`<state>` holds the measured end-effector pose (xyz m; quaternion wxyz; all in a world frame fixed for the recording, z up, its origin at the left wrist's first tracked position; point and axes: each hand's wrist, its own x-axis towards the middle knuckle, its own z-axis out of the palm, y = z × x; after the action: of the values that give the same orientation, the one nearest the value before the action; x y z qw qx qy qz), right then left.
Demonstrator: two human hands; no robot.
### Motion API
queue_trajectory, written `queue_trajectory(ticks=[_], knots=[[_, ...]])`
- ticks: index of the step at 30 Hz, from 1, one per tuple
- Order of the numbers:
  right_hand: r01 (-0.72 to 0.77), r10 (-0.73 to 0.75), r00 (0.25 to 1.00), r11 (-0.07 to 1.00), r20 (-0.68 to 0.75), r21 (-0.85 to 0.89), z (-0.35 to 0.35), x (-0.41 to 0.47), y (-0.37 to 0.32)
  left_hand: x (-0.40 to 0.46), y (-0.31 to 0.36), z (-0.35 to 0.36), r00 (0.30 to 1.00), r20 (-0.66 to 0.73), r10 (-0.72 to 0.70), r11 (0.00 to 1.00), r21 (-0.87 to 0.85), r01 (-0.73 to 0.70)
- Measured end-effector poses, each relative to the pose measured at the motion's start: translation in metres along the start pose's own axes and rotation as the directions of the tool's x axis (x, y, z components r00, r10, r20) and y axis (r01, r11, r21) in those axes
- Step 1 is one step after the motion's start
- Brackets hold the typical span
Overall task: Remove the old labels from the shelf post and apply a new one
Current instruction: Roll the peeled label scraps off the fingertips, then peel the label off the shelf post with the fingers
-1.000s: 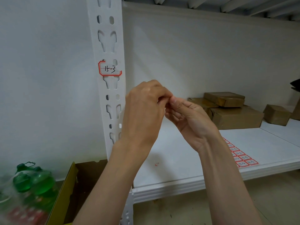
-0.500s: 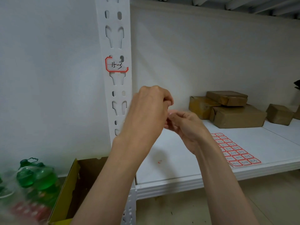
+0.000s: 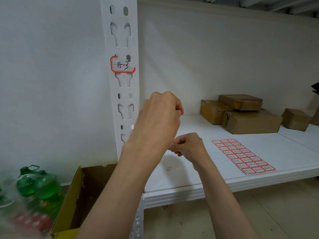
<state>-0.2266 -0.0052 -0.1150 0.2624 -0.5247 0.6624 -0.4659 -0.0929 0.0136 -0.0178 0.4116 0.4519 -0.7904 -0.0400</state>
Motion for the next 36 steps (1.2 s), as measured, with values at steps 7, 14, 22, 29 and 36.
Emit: queue_trajectory(ticks=[7,14,22,29,36], knots=[[-0.08,0.095,0.993,0.977,0.069,-0.197,0.003,0.005,0.009,0.0,-0.003,0.0,1.0,0.014,-0.009,1.0,-0.02,0.01],[-0.069,0.069,0.998,0.969,-0.009,-0.237,0.003,0.006,0.004,-0.004,0.001,-0.006,1.0,-0.008,0.025,0.994,-0.103,-0.025],[0.433,-0.385,0.876,0.894,-0.292,0.12,-0.008,-0.012,-0.077,-0.008,0.012,-0.047,0.89,-0.415,0.188,0.924,-0.232,-0.303],[0.623,-0.503,0.769,0.731,-0.395,0.281,-0.002,-0.039,-0.131,-0.007,-0.017,-0.092,0.704,-0.683,0.196,0.933,-0.092,-0.348],[0.635,-0.535,0.769,0.701,-0.35,0.325,0.012,-0.048,-0.147,-0.006,-0.054,-0.108,0.834,-0.496,0.241,0.951,-0.05,-0.305]])
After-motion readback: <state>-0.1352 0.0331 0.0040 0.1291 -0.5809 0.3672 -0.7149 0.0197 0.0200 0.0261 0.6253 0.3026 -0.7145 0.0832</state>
